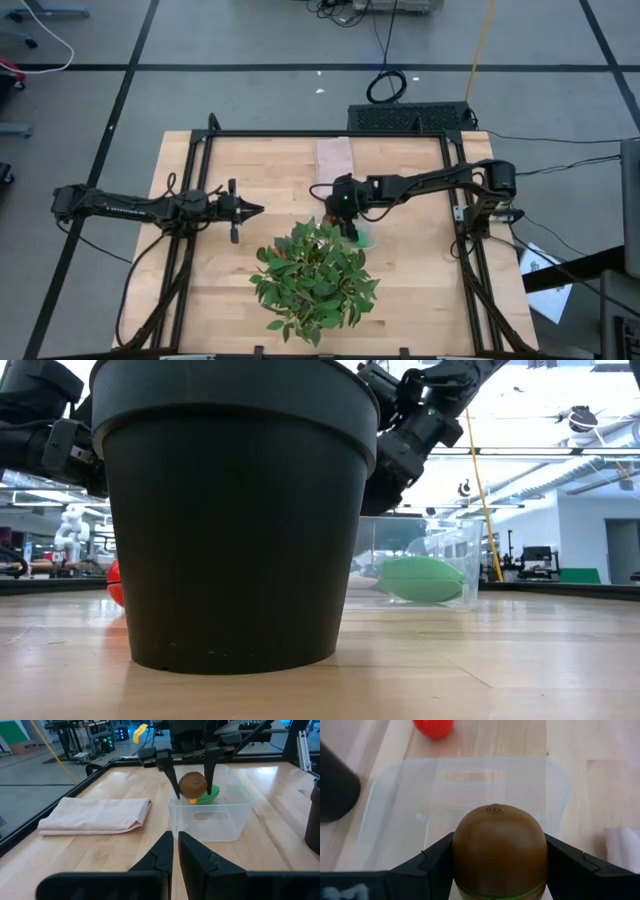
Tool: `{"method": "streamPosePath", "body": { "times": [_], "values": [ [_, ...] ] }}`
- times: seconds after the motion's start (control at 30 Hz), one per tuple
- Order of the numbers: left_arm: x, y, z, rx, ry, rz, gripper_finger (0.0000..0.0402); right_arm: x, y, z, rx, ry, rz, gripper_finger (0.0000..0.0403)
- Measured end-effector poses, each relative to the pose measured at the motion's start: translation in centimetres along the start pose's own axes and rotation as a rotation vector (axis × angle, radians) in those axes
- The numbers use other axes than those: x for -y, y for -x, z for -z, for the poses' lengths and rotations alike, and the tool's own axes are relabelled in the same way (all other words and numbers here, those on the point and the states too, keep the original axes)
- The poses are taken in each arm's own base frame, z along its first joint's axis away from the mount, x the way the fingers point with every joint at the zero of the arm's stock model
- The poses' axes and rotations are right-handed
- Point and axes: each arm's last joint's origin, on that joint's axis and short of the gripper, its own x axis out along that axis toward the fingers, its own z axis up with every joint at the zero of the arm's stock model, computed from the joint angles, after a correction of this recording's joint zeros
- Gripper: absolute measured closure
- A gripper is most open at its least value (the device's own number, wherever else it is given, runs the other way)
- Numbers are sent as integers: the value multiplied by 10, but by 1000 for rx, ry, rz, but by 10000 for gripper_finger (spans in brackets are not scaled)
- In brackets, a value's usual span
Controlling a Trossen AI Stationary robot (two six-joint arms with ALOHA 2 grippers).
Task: Pick and placing Produce into tupperware
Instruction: Put the kiwi into the transparent bin
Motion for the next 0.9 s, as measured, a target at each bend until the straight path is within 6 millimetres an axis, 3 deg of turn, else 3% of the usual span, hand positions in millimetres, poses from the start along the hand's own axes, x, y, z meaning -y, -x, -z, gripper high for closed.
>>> {"method": "streamPosePath", "body": {
  "times": [0.53,0.9],
  "values": [
    [0,0,0,-1,-5,0,371,1,-5,3,-18,-18,23,168],
    [0,0,0,3,-3,1,371,4,-20,11,-62,-25,18,168]
  ]
}}
